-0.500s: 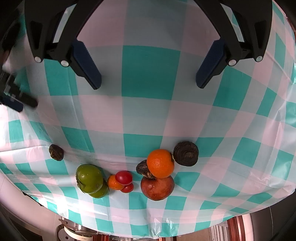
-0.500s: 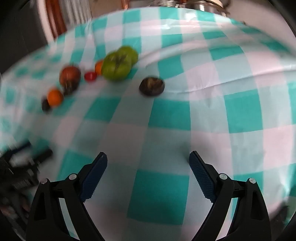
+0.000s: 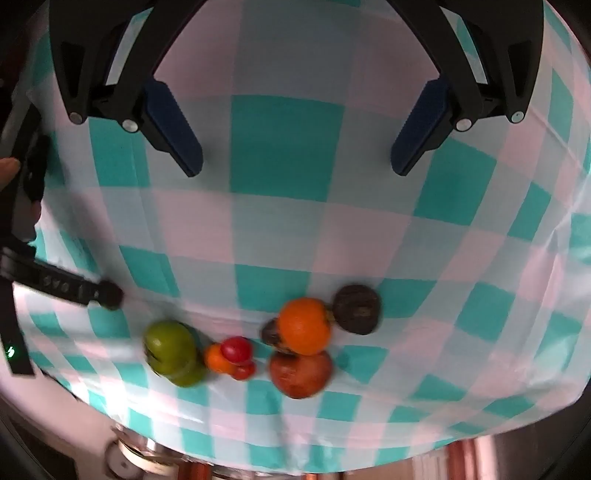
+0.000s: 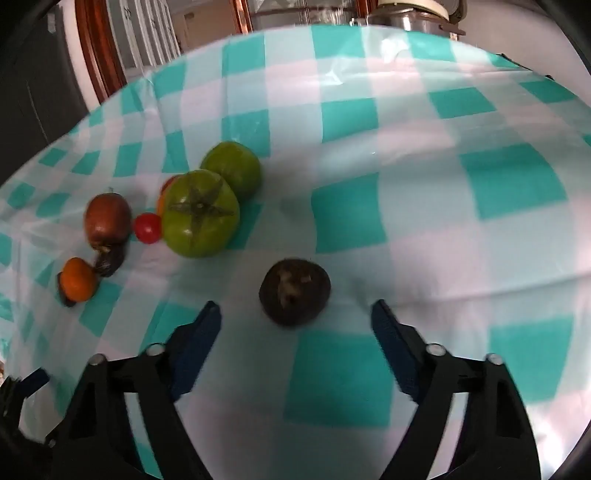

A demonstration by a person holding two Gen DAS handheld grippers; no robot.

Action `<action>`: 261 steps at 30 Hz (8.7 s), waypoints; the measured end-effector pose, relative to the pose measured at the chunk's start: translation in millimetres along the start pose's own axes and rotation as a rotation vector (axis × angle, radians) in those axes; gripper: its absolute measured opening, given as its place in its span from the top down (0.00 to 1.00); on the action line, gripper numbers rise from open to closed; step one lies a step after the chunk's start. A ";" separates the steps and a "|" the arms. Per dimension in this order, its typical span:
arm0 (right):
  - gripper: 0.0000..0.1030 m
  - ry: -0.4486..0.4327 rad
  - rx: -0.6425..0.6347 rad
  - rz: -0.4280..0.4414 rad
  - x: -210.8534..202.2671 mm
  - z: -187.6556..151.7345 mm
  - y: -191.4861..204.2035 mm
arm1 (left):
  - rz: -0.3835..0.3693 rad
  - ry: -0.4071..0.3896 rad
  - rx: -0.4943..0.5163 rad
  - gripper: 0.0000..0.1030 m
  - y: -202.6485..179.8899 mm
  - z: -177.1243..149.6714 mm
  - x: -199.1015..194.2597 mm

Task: Organize fruits
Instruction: 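Grasp a dark brown fruit with the right tool while the left tool grasps another, then carry both dark brown fruits over to the white purple-rimmed box, then open both tools to drop the dark fruits into the box, then move both open tools back over the fruits on the table, then grasp the large green tomato with the right tool while the left tool grasps the orange, then carry the green tomato and the orange over to the white box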

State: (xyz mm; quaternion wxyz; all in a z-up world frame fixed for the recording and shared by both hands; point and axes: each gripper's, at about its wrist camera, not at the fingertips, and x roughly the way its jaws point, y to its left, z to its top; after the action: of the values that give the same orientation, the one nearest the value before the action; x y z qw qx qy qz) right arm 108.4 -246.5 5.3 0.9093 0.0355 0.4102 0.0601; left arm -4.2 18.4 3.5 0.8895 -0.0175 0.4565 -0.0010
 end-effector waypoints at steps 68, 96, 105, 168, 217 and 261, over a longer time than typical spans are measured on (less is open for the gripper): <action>0.59 0.020 -0.182 0.485 -133.1 -146.5 136.2 | 0.211 -0.203 -0.129 0.61 101.3 -155.1 -142.4; 0.59 0.255 -1.112 0.648 -175.4 -351.8 342.8 | 0.372 0.118 -0.430 0.60 238.9 -335.4 -121.1; 0.59 0.384 -1.402 0.510 -136.4 -433.8 376.8 | 0.328 0.266 -0.564 0.53 268.4 -375.0 -97.9; 0.16 0.035 0.101 0.197 19.6 15.6 31.2 | -0.106 -0.247 -0.239 0.02 33.7 8.0 -27.4; 0.40 0.004 0.101 0.328 49.3 44.9 38.2 | -0.110 -0.271 -0.274 0.57 51.1 91.1 28.7; 0.40 0.030 -0.479 0.597 -178.1 -215.8 216.1 | 0.180 -0.317 -0.328 0.57 155.2 -242.4 -181.4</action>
State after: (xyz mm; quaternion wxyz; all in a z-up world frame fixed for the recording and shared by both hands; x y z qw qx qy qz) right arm -187.7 -53.8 19.3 0.8282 -0.0609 0.3696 0.4169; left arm -309.1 169.5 4.6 0.9319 -0.1208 0.3049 0.1550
